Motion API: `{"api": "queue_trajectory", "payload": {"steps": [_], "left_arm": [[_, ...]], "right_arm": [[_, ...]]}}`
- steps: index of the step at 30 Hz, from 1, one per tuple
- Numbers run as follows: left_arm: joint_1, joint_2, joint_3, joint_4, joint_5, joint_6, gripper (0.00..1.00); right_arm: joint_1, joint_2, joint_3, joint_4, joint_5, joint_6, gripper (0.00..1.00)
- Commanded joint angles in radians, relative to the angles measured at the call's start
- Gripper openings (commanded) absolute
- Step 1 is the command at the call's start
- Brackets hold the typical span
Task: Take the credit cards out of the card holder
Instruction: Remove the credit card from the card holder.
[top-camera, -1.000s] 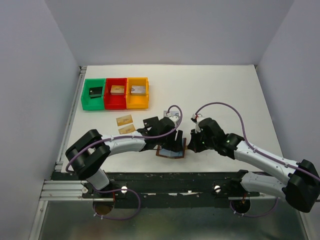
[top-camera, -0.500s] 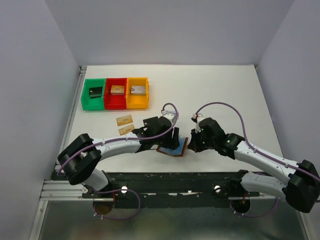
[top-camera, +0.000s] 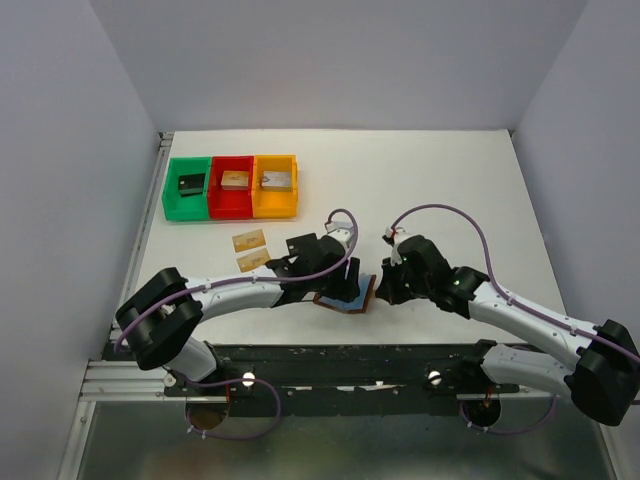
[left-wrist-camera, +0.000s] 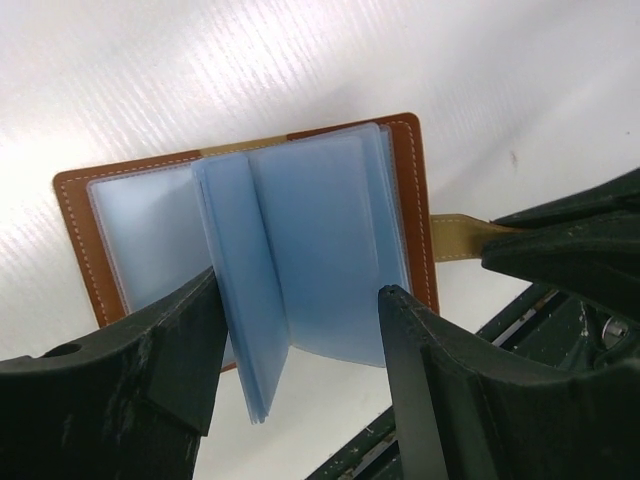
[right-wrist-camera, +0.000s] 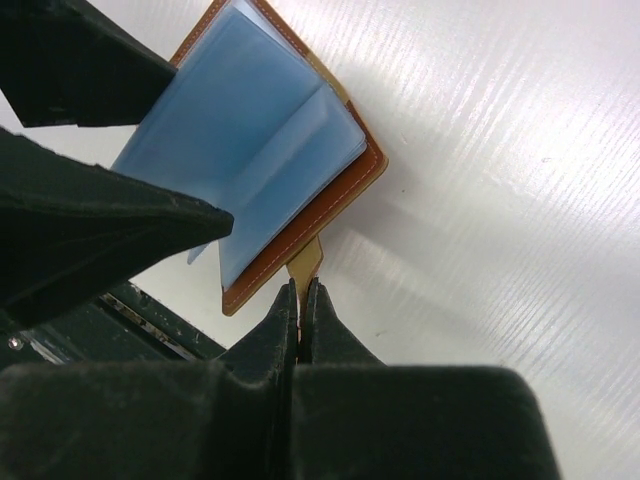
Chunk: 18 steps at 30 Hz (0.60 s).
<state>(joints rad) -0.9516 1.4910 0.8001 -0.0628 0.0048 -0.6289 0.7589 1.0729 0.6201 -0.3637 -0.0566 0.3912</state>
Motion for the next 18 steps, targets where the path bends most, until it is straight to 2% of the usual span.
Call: {"api": "queue_trajectory", "payload": {"steps": [1, 13, 18], "left_arm": [[-0.027, 0.002, 0.022, 0.006, 0.038, 0.023, 0.71], [-0.082, 0.014, 0.067, 0.023, 0.086, 0.057, 0.70], [-0.085, 0.015, 0.070, 0.000, 0.054, 0.057, 0.69]], "right_arm": [[-0.006, 0.004, -0.006, 0.011, 0.015, -0.005, 0.00], [-0.049, 0.015, -0.040, 0.020, 0.017, -0.003, 0.00], [-0.055, 0.006, -0.046, 0.019, 0.009, -0.003, 0.00]]}}
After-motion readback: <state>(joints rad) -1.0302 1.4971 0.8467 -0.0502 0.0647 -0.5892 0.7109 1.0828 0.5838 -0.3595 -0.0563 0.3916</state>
